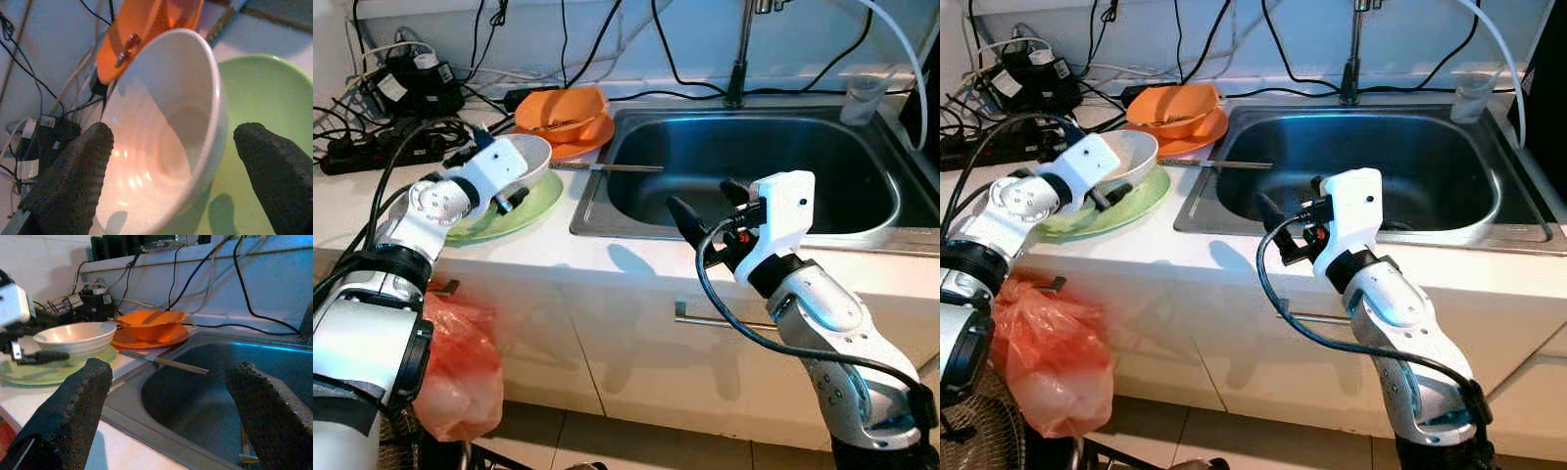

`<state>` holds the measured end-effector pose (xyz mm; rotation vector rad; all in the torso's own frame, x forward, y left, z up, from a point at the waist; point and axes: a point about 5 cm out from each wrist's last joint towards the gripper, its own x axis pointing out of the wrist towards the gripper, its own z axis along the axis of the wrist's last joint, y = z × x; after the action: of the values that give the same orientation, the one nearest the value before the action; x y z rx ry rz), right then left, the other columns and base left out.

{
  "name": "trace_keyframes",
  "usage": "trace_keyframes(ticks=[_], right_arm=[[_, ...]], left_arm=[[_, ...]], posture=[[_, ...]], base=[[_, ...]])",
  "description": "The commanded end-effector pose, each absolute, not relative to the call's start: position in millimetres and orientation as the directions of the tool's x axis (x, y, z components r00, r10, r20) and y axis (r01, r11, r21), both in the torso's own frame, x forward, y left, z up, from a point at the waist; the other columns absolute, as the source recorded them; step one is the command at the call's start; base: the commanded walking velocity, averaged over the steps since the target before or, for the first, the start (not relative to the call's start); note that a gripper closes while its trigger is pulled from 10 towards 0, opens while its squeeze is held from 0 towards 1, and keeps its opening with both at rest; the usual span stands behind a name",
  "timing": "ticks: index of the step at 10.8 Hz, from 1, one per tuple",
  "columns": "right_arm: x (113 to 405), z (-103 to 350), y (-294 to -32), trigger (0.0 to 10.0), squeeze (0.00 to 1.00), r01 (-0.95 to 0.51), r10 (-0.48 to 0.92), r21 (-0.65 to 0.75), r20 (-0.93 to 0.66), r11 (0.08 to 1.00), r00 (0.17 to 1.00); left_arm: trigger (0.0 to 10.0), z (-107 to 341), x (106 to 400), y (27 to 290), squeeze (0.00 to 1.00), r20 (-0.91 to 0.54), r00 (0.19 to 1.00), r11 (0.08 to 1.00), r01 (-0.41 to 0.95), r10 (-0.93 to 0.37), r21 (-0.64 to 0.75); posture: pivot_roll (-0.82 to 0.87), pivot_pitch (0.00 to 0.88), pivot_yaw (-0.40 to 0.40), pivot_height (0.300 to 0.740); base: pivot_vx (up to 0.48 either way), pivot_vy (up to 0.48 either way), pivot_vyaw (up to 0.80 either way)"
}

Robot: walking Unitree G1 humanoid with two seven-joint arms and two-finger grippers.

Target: Kitchen organization

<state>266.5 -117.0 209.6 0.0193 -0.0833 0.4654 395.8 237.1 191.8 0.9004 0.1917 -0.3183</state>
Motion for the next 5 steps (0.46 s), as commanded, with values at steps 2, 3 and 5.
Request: trace_keyframes(ticks=[2,3,5], right_arm=[[258,213,-108,10.0,0.00,-0.512,0.506,0.051,0.098,0.857,0.857],[254,214,-105,10.0,0.00,-0.534,0.528,0.054,0.099,0.844,0.844],[250,214,-103,10.0,0.00,-0.542,0.536,0.061,0.095,0.838,0.839]], left_arm=[[10.0,181,392,244,0.00,-0.340,0.927,0.562,0.367,-0.157,0.742],[8.7,178,391,244,0.00,-0.355,0.921,0.559,0.382,-0.161,0.736],[0.0,170,387,247,0.00,-0.386,0.909,0.550,0.404,-0.154,0.731]], posture=[[-0.14,0.000,0.165,0.740],[-0.15,0.000,0.166,0.740],[-0.15,0.000,0.169,0.740]], base=[[0.000,0.000,0.00],[0.000,0.000,0.00],[0.000,0.000,0.00]])
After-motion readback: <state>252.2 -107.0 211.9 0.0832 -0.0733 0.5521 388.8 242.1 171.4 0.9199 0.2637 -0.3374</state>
